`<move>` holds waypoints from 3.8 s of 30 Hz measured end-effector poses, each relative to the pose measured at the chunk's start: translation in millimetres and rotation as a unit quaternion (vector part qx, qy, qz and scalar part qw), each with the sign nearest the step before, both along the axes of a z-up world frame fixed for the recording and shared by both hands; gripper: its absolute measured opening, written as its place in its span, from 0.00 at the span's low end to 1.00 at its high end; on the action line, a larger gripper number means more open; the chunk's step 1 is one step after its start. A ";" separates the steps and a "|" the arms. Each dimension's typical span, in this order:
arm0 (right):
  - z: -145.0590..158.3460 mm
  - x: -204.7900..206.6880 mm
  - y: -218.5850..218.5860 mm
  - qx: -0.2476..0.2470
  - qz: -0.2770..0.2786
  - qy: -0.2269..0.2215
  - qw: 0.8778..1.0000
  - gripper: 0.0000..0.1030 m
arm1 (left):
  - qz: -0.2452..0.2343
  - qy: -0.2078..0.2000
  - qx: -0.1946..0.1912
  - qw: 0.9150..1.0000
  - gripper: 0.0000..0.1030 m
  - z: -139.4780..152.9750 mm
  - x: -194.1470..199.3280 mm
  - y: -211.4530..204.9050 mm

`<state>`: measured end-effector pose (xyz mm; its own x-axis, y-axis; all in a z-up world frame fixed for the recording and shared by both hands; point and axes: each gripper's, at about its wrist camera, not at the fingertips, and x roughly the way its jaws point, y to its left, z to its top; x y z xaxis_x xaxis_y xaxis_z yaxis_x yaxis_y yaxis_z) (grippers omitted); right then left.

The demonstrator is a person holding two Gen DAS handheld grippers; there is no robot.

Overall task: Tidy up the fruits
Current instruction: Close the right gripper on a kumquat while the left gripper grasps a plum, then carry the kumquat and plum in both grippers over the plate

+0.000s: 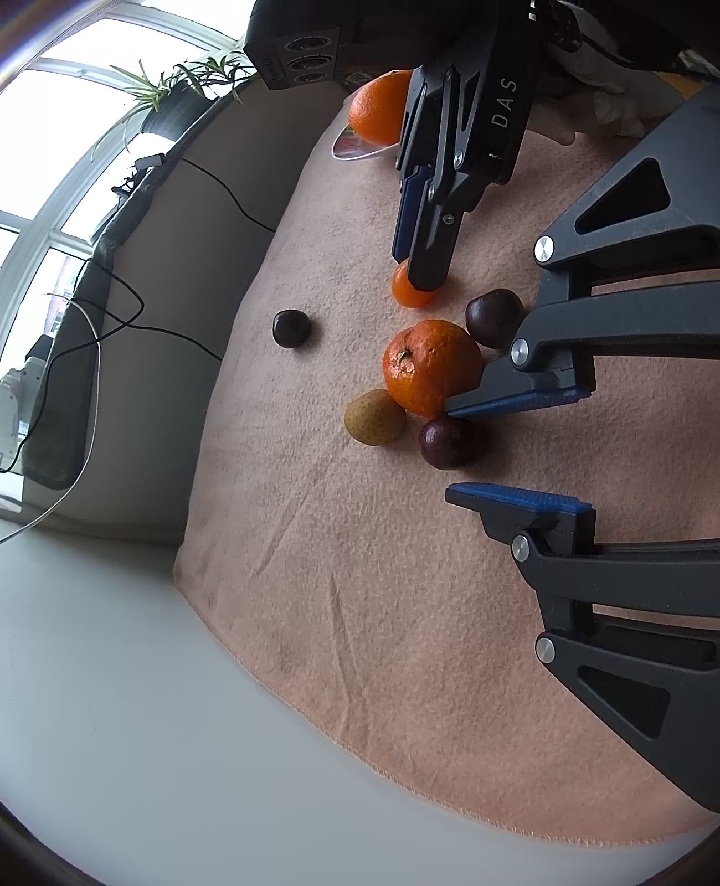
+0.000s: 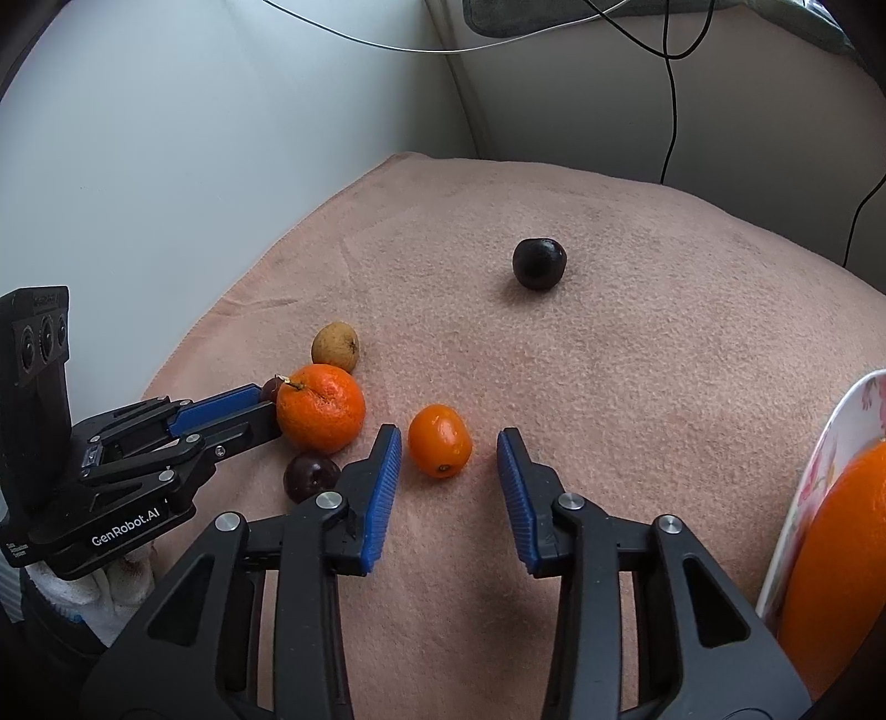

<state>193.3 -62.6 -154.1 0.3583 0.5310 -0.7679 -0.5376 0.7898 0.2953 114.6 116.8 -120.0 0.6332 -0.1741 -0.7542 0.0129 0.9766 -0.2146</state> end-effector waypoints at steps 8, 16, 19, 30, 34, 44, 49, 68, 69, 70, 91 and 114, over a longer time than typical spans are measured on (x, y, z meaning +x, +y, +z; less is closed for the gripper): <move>-4.8 3.0 6.2 -0.001 0.005 0.005 1.000 0.26 | -0.005 0.005 -0.002 1.000 0.17 -3.2 2.5 -1.0; -4.3 1.0 5.7 0.000 0.000 -0.001 1.000 0.23 | 0.000 -0.003 0.001 1.000 0.17 -0.8 1.9 -2.2; -4.2 -0.1 5.3 0.001 -0.002 -0.003 1.000 0.23 | 0.006 -0.008 -0.001 1.000 0.17 0.2 -0.5 -1.1; 12.9 -14.0 -7.5 0.008 -0.007 -0.026 1.000 0.23 | 0.012 -0.029 -0.010 0.999 0.17 15.8 -9.1 -2.3; 24.7 -21.3 -18.5 0.016 -0.012 -0.034 0.999 0.23 | 0.007 -0.043 -0.010 0.999 0.17 27.0 -14.1 -8.2; 57.4 -40.0 -54.5 0.033 -0.029 -0.064 0.997 0.22 | -0.016 -0.070 -0.013 0.997 0.17 50.6 -20.8 -32.9; 68.8 -48.5 -74.3 0.039 -0.040 -0.076 0.996 0.22 | -0.032 -0.080 -0.013 0.996 0.17 59.5 -19.6 -49.9; 92.9 -59.7 -169.7 0.041 -0.121 -0.106 0.986 0.22 | -0.115 -0.100 -0.032 0.988 0.17 78.9 -5.3 -140.0; 92.9 -59.7 -174.8 0.040 -0.126 -0.106 0.986 0.22 | -0.120 -0.100 -0.033 0.987 0.17 78.9 -4.8 -144.6; 92.9 -59.9 -179.6 0.040 -0.130 -0.107 0.985 0.22 | -0.124 -0.100 -0.034 0.987 0.17 79.0 -3.8 -148.9; 78.6 -31.3 -238.5 0.032 -0.185 -0.091 0.978 0.22 | -0.181 -0.093 -0.029 0.979 0.17 78.6 24.4 -218.6; 61.2 -5.9 -234.4 0.031 -0.187 -0.065 0.980 0.23 | -0.195 -0.077 -0.024 0.978 0.17 71.1 40.9 -234.6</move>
